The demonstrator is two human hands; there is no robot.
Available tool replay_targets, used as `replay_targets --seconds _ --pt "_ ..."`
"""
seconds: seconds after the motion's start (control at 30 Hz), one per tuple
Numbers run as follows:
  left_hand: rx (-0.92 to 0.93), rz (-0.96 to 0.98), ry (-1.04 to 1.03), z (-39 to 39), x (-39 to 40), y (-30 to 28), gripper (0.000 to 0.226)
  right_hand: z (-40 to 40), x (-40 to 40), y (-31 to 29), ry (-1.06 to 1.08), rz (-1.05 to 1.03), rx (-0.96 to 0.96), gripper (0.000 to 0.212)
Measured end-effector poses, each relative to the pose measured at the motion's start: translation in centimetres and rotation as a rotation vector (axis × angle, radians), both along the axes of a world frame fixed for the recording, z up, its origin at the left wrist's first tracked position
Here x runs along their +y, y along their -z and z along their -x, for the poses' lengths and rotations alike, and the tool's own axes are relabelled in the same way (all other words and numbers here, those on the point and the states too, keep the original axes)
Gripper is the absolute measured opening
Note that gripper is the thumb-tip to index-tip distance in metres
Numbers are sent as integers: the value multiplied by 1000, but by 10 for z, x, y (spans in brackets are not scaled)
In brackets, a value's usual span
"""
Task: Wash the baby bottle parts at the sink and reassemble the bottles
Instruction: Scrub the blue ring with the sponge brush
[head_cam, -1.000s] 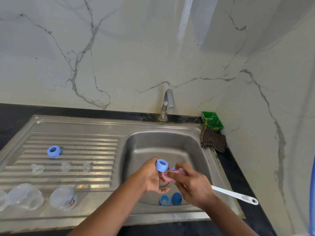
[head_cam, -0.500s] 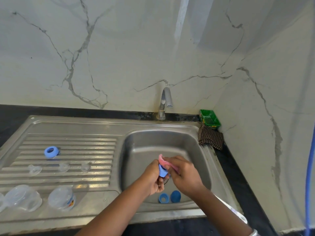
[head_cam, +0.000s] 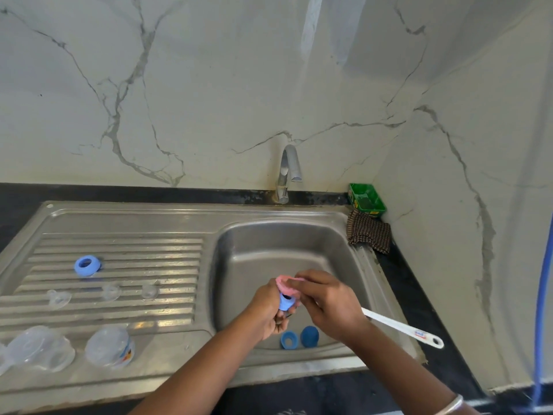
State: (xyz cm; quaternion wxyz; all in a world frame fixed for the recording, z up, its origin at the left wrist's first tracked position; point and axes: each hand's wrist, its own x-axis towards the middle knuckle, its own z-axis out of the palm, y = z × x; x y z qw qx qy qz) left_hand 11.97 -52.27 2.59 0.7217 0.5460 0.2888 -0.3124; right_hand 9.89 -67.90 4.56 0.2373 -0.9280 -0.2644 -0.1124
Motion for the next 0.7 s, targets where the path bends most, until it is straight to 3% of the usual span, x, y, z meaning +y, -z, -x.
replay_targets --seconds 0.3,0.57,0.7 --pt "-106 -58 -253 -5 2 10 40 16 15 23 180 -164 273 39" --pt "-200 -115 -104 -6 -18 24 42 -6 16 23 332 -501 475 18" --pt "-250 -173 -104 -24 -13 33 47 -15 -3 34 343 -387 585 25"
